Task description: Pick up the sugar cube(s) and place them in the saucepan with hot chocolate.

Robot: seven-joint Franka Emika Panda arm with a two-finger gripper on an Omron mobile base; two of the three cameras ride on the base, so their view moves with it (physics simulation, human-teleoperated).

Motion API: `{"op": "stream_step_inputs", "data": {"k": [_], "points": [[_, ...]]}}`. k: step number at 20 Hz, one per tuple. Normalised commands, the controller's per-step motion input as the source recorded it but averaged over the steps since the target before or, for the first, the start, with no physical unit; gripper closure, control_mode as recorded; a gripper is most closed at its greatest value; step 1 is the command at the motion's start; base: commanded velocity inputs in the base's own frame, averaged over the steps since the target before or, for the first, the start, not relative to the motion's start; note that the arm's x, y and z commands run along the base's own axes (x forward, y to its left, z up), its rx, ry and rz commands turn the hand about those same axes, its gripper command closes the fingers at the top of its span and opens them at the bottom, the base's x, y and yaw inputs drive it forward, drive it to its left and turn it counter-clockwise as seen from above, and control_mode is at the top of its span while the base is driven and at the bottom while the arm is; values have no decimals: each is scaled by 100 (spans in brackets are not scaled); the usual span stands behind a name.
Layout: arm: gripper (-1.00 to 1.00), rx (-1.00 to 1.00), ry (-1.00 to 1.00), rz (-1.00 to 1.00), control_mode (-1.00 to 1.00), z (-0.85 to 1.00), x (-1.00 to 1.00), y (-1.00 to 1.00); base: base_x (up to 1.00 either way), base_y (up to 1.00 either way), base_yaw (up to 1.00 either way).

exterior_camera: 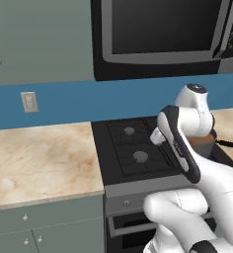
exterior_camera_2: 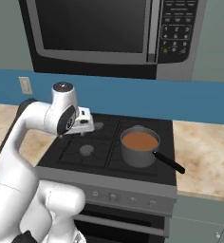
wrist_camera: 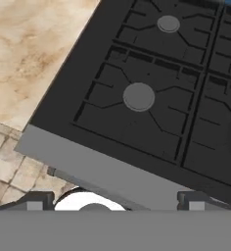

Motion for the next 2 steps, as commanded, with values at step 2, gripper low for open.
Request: {"op": "stream_step_inputs", "data": {"k": [2], "points": [[-100, 0, -1, 1, -100, 25, -31, 11, 0, 0, 0]]}}
